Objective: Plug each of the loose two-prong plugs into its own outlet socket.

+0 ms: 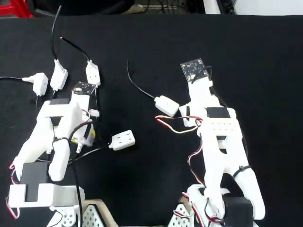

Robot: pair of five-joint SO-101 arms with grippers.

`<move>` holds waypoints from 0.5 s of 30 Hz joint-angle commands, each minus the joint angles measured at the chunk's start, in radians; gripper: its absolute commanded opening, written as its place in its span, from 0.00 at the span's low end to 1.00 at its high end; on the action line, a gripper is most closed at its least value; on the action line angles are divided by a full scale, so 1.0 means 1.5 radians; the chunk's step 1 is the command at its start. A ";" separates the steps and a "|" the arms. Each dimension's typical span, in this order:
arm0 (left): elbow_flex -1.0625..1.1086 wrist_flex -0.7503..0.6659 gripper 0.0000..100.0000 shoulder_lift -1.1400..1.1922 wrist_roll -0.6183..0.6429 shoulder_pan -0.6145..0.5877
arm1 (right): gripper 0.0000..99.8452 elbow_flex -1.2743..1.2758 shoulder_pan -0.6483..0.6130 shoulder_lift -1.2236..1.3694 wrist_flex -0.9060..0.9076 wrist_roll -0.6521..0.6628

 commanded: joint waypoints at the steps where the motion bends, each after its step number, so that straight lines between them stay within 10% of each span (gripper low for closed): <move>1: -0.030 -0.001 0.05 -0.007 0.009 0.008 | 0.04 -0.012 0.011 0.003 -0.013 0.005; 15: -0.259 0.263 0.03 -0.132 -0.001 0.054 | 0.04 -0.013 0.012 0.003 -0.013 0.005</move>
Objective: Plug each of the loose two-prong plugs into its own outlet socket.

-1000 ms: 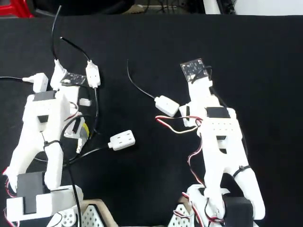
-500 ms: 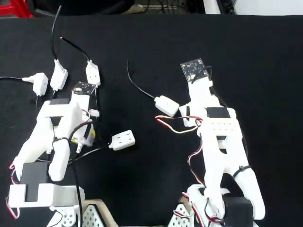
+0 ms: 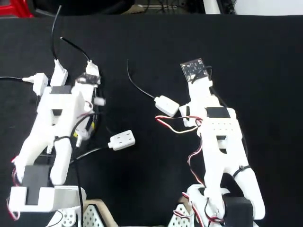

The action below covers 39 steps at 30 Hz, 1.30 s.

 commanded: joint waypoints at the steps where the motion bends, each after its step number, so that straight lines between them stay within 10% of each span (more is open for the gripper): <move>1: -0.110 0.071 0.03 -0.102 -0.018 0.046 | 0.04 -0.013 0.012 0.003 -0.013 0.005; 5: -0.163 0.124 0.03 -0.170 -0.101 0.194 | 0.04 -0.014 0.014 0.003 -0.011 0.025; 18: -0.104 -0.111 0.03 0.072 -0.219 0.454 | 0.04 -0.109 0.186 -0.003 0.130 0.244; 29: -0.163 -0.133 0.29 0.202 -0.133 0.439 | 0.20 -0.200 0.318 -0.003 0.202 0.381; 39: -0.178 -0.017 0.30 -0.008 0.069 0.316 | 0.20 -0.210 0.318 -0.003 0.225 0.414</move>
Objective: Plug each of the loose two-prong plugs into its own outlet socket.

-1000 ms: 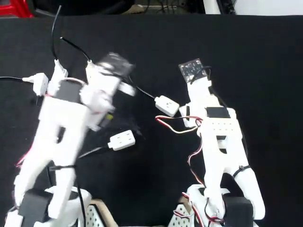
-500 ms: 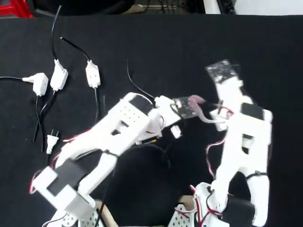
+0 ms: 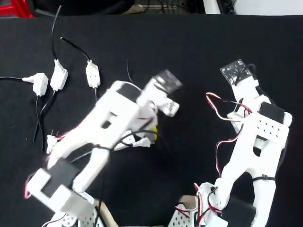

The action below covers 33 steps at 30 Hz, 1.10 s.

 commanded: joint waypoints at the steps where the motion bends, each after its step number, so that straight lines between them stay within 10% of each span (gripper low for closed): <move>1: -0.013 0.053 0.30 -0.124 0.069 -0.071 | 0.20 -0.041 -0.001 -0.003 0.027 0.051; 11: 0.199 0.108 0.30 -0.396 0.098 -0.445 | 0.20 -0.036 -0.302 -0.003 0.153 0.208; 17: 0.387 0.104 0.30 -0.532 -0.056 -0.588 | 0.20 -0.001 -0.552 0.001 0.176 0.255; 24: 0.629 -0.012 0.30 -0.704 -0.179 -0.618 | 0.20 0.031 -0.765 0.004 0.155 0.254; 33: 0.806 -0.043 0.30 -0.878 -0.234 -0.618 | 0.20 0.018 -0.776 0.136 0.086 0.207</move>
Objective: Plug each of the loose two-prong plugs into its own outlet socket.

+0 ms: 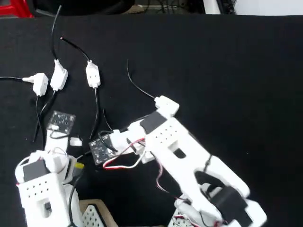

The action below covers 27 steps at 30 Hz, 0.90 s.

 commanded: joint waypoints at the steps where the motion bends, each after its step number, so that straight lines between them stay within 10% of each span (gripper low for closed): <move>1: 0.026 -0.006 0.30 -0.056 -0.008 -0.006 | 0.20 -0.025 -0.001 0.065 -0.031 -0.031; 10: 0.080 0.031 0.30 -0.204 -0.009 -0.006 | 0.20 -0.062 0.031 0.145 -0.095 -0.139; 27: 0.106 0.036 0.30 -0.270 -0.007 -0.005 | 0.10 -0.014 0.072 0.161 -0.101 -0.042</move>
